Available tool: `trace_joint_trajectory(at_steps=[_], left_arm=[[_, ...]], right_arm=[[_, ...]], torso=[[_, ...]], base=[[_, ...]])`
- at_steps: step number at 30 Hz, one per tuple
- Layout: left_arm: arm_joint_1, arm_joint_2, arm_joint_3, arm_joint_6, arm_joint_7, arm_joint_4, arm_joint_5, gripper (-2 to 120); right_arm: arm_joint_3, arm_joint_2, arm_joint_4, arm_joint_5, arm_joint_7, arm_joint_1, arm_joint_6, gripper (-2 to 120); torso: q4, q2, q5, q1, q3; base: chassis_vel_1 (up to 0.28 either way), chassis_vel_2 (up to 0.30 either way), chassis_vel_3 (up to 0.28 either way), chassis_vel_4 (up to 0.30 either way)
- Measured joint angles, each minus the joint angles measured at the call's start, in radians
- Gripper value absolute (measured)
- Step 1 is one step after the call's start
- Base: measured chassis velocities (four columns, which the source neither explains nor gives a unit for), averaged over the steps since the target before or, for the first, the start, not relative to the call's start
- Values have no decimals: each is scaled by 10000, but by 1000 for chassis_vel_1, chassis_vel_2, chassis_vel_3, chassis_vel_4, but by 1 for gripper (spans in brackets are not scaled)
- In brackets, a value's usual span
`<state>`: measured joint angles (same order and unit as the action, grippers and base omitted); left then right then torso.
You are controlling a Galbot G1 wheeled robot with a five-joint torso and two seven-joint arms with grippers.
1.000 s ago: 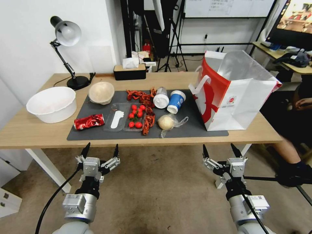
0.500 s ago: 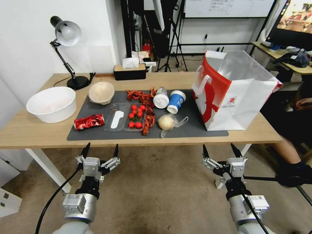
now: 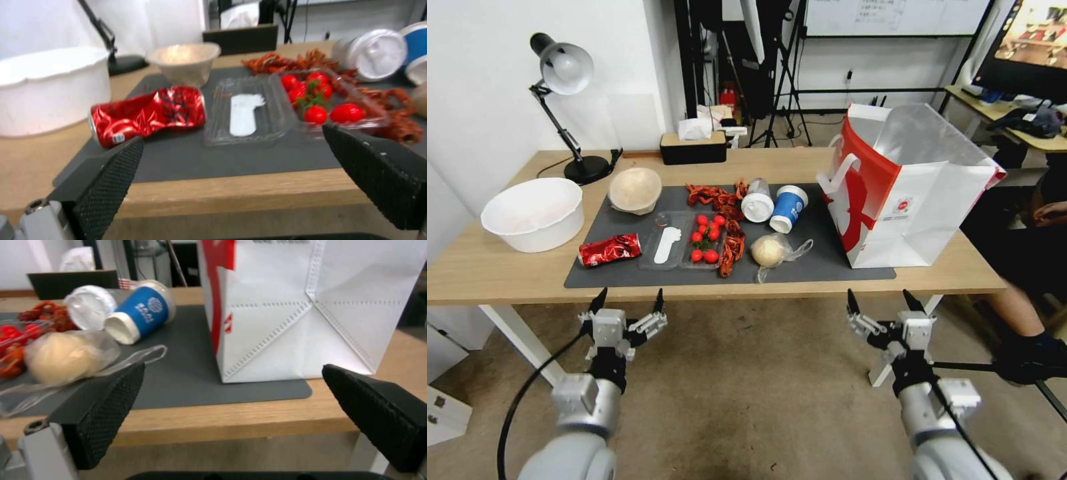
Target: Pick up the trash from the table and place it into the takeout bag.
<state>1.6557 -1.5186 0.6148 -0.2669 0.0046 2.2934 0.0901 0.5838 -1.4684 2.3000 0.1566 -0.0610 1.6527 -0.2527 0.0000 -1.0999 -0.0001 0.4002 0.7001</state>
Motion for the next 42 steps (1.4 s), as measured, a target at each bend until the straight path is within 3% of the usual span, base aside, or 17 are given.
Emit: trace_joint_trajectory(at_steps=[2,6,7,8,13,23,25,35,42], left_arm=[[-369,54,267,-358,-28,-33,370,100],[-397,81,328,-284,-42,-73,470,100],[-393,89,337,-120,-49,-104,480,100],[-382,88,338,-29,-49,-121,480,100],[-282,102,369,307,-56,-147,472,100],[-300,122,309,459,-38,-209,420,100],[-353,158,256,455,-9,-250,420,100],[-341,113,305,487,55,-305,334,100],[-300,-1,360,486,58,-257,216,100]], right_arm=[[125,104,0,490,-202,-465,-791,100],[146,129,0,631,-254,-587,-1015,100],[10,276,-25,1051,-285,-674,-695,100],[-101,422,-36,1281,-285,-732,-463,100],[-387,840,-79,1749,-206,-772,78,100],[-968,1474,-174,2043,-135,-1094,138,100],[-1029,1585,-226,2154,-203,-1165,135,100],[-2643,3039,-1948,4264,-975,-4006,-275,100],[-3831,3521,-2994,5333,-1166,-5526,-560,100]], torso=[[-1,0,3,1,0],[1,0,0,1,1],[-10,0,3,0,0],[3,-1,1,-1,-2],[-1,0,1,0,-1],[5,0,2,-2,-1],[-3,0,0,-2,-1],[1,0,1,-2,0],[-1,0,-1,-2,0]], base=[[0,0,0,0],[0,0,0,0],[0,0,0,0],[0,0,0,0],[0,0,0,0],[0,0,0,0],[0,0,0,0],[0,0,0,0],[0,0,0,0]])
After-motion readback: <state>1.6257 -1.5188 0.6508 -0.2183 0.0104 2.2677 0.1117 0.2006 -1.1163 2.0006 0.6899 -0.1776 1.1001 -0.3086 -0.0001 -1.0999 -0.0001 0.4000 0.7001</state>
